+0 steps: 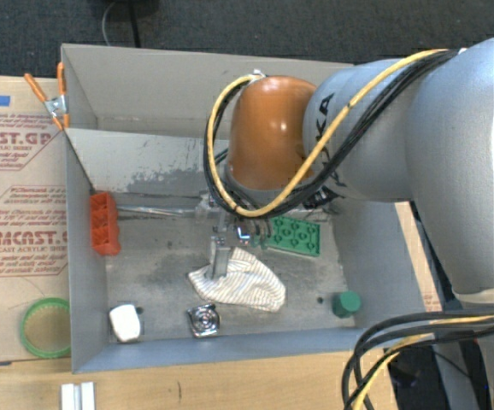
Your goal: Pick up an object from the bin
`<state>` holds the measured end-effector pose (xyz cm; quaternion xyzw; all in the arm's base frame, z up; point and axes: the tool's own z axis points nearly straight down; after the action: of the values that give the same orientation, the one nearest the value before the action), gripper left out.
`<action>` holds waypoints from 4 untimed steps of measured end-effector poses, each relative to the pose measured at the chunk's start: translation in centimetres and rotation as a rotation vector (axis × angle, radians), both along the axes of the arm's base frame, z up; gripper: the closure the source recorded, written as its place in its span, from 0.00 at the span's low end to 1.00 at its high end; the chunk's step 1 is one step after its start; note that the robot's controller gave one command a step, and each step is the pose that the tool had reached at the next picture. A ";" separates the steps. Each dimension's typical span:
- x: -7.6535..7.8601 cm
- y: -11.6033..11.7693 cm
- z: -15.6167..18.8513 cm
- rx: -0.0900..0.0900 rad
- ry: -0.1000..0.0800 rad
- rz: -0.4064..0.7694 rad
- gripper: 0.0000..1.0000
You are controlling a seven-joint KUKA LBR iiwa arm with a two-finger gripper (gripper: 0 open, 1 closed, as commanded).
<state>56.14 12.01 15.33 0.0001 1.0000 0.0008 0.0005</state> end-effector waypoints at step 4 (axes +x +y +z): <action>-2.7 -6.1 -8.3 0.005 -0.013 -0.017 1.00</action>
Offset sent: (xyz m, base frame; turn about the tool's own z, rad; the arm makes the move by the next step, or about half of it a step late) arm -0.0181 -0.0584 -0.0736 0.0787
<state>53.40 5.90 7.06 0.0084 0.9999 0.0034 0.0068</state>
